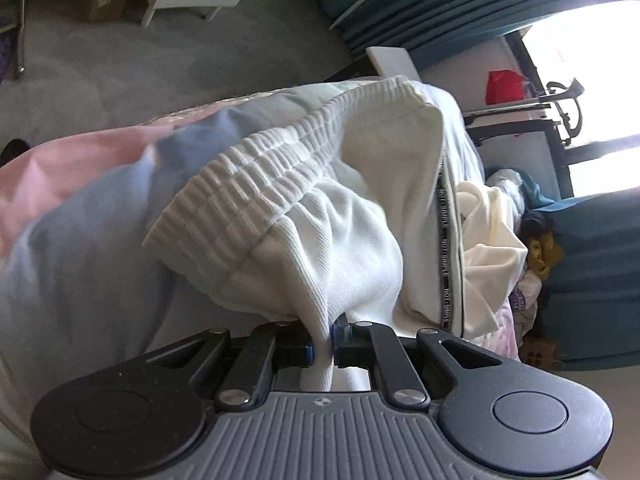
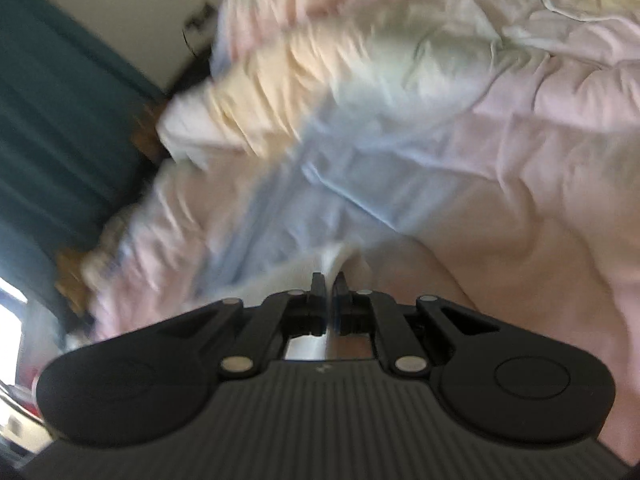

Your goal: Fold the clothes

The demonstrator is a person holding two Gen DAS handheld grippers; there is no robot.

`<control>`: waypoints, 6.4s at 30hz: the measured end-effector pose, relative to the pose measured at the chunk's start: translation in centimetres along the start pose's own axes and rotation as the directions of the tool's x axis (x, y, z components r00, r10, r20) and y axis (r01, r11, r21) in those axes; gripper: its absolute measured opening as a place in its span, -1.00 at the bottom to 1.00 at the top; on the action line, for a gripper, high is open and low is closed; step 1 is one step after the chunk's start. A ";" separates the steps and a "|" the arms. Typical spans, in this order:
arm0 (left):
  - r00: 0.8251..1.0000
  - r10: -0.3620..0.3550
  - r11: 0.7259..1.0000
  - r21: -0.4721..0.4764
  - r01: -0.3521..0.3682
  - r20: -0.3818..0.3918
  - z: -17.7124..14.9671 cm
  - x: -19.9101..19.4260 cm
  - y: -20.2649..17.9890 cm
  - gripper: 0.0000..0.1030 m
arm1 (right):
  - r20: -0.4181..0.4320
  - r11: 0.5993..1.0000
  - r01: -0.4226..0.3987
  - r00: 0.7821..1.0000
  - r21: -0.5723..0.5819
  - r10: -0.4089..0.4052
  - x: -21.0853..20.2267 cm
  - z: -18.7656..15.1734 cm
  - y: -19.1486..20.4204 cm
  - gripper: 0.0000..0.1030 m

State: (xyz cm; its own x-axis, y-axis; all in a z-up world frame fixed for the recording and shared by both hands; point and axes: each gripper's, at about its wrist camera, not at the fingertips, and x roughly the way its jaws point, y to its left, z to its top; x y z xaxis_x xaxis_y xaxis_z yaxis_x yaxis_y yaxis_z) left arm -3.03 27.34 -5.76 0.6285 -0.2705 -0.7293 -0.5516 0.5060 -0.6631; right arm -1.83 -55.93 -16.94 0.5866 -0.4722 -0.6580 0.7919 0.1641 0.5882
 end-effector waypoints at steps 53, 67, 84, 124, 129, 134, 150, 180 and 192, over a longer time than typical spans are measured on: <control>0.872 -0.047 0.211 0.858 -0.469 0.488 -14.2 29.1 -35.2 0.99 | -0.314 0.517 -0.568 0.808 -0.640 0.499 -9.9 -19.1 17.7 0.57; 0.845 0.133 0.126 0.837 -0.533 0.518 -12.8 39.2 -37.1 -0.25 | -0.363 0.560 -0.569 0.820 -0.602 0.443 -6.5 -19.9 17.8 0.57; 0.900 -0.318 0.120 0.955 -0.273 0.297 -17.4 18.2 -43.6 -0.65 | -0.334 0.632 -0.538 0.843 -0.558 0.423 -6.3 -18.2 16.9 0.57; 0.956 -0.274 0.703 0.700 0.127 0.102 -14.2 14.6 -20.8 0.40 | -0.531 0.623 -0.666 0.730 -0.410 0.431 1.2 -17.2 19.1 0.49; 0.954 -0.282 0.700 0.702 0.131 0.103 -12.5 16.2 -20.3 0.40 | -0.599 0.626 -0.661 0.716 -0.414 0.359 4.3 -18.4 20.6 0.46; 0.949 -0.306 0.728 0.661 0.184 0.073 -10.8 17.4 -19.4 0.40 | -0.584 0.716 -0.579 0.757 -0.390 0.293 5.1 -17.7 20.8 -0.87; 0.937 -0.322 0.742 0.651 0.161 0.134 -9.7 15.9 -20.1 0.40 | -0.041 0.651 -0.266 0.940 -0.711 0.339 -0.4 -1.8 30.8 -0.87; 0.959 -0.187 0.766 0.643 0.007 0.212 -0.5 12.7 -18.5 0.57 | -0.290 0.581 -0.430 0.901 -0.691 0.323 -13.1 -15.7 16.7 0.34; 0.976 0.032 0.506 0.839 -0.200 0.213 -1.2 15.3 -20.2 0.63 | -0.361 0.514 -0.432 0.902 -0.741 0.239 -11.8 -22.4 14.3 0.34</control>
State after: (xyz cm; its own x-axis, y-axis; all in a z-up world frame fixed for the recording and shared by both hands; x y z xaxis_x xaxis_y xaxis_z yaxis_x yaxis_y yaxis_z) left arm 17.07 12.03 -3.69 0.7132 -0.0734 -0.6971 0.0556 0.9973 -0.0480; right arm 6.33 -28.64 -11.28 0.7793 -0.0742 -0.6223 0.2793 0.9301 0.2388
